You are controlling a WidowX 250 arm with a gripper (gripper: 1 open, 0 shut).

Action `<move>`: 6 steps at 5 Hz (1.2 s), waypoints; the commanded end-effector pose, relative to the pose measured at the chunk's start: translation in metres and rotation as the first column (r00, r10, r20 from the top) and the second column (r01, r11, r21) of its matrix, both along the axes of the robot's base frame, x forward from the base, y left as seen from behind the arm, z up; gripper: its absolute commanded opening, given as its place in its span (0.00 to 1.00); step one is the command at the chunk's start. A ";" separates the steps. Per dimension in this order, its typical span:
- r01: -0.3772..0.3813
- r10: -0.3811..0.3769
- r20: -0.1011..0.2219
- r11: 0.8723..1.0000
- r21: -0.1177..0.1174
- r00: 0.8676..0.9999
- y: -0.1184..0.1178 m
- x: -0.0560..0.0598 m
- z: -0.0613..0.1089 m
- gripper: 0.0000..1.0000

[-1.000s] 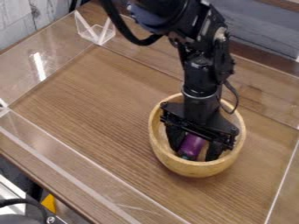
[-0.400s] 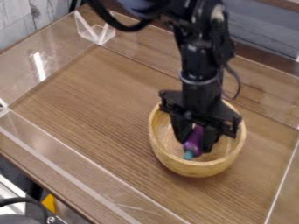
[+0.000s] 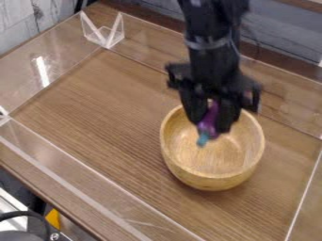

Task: Remove the purple eggplant from inside the brown bowl and put it on the table

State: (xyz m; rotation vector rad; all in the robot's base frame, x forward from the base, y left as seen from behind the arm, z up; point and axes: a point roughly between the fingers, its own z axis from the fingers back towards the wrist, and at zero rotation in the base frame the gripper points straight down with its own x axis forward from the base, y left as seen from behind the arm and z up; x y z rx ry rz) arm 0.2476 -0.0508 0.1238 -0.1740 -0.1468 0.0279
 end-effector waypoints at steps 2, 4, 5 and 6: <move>-0.041 0.039 0.063 0.999 0.024 0.997 0.054 -0.002 0.022 0.00; -0.011 0.007 0.064 0.998 0.062 0.998 0.079 -0.010 0.012 0.00; 0.001 -0.007 0.066 0.996 0.085 0.998 0.096 -0.014 0.007 0.00; 0.005 -0.012 0.070 0.995 0.104 0.997 0.114 -0.018 0.001 0.00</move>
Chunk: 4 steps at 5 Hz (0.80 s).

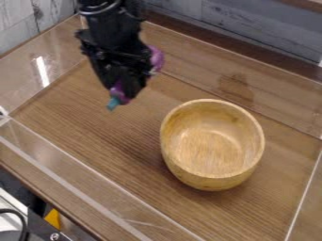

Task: Remove the purple eggplant from inside the brown bowl and put it on the table

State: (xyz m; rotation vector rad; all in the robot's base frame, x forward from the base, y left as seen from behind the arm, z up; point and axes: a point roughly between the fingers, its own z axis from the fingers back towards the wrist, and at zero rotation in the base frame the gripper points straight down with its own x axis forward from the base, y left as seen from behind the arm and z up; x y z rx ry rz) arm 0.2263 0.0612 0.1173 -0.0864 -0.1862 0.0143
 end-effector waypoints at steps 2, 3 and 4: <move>0.009 -0.011 0.036 0.999 0.053 0.999 0.034 -0.005 -0.014 0.00; 0.010 -0.013 0.035 0.997 0.071 0.999 0.040 -0.007 -0.029 0.00; 0.015 -0.018 0.033 0.996 0.090 0.999 0.042 -0.009 -0.046 0.00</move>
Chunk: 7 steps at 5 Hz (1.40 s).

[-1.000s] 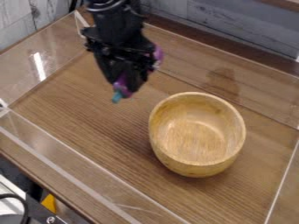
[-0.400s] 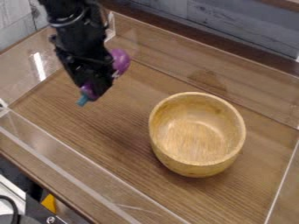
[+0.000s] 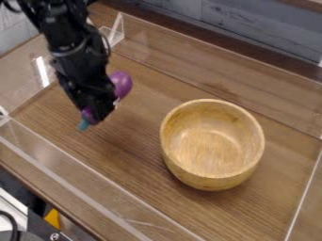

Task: Remove the purple eggplant from inside the brown bowl and put it on the table

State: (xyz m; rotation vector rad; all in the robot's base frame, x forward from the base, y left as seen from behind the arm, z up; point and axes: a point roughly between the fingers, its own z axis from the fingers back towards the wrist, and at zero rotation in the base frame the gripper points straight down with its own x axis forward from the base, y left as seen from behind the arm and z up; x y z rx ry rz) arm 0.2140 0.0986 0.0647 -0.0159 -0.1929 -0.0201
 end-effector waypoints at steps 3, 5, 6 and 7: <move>-0.002 0.002 0.014 0.998 0.057 1.000 0.003 0.002 -0.019 0.00; 0.004 -0.005 0.008 0.998 0.060 1.000 -0.005 0.005 -0.022 0.00; -0.006 0.006 -0.006 0.999 0.049 1.000 -0.005 0.003 -0.022 1.00; -0.021 0.021 -0.020 0.999 0.030 1.000 -0.005 0.001 -0.020 1.00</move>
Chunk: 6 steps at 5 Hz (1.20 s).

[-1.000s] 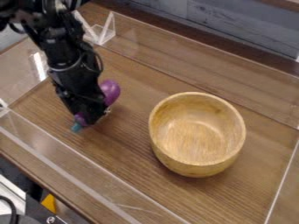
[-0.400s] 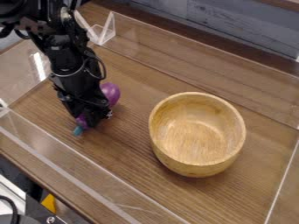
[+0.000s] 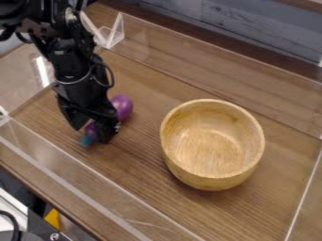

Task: Remove the purple eggplant from inside the brown bowl and put it on the table

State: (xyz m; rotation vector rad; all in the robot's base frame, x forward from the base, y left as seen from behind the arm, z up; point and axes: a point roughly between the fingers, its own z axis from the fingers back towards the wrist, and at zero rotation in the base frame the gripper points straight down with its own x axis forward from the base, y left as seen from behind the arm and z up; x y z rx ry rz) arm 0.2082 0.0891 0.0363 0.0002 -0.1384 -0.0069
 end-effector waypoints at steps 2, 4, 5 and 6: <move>-0.048 0.049 0.012 0.998 -0.029 0.999 0.006 0.005 0.020 1.00; -0.094 0.095 0.012 0.992 -0.078 0.995 0.014 0.005 0.043 1.00; -0.128 0.131 0.025 0.986 -0.109 0.991 0.023 0.006 0.061 1.00; -0.138 0.144 0.039 0.982 -0.128 0.989 0.032 0.008 0.069 1.00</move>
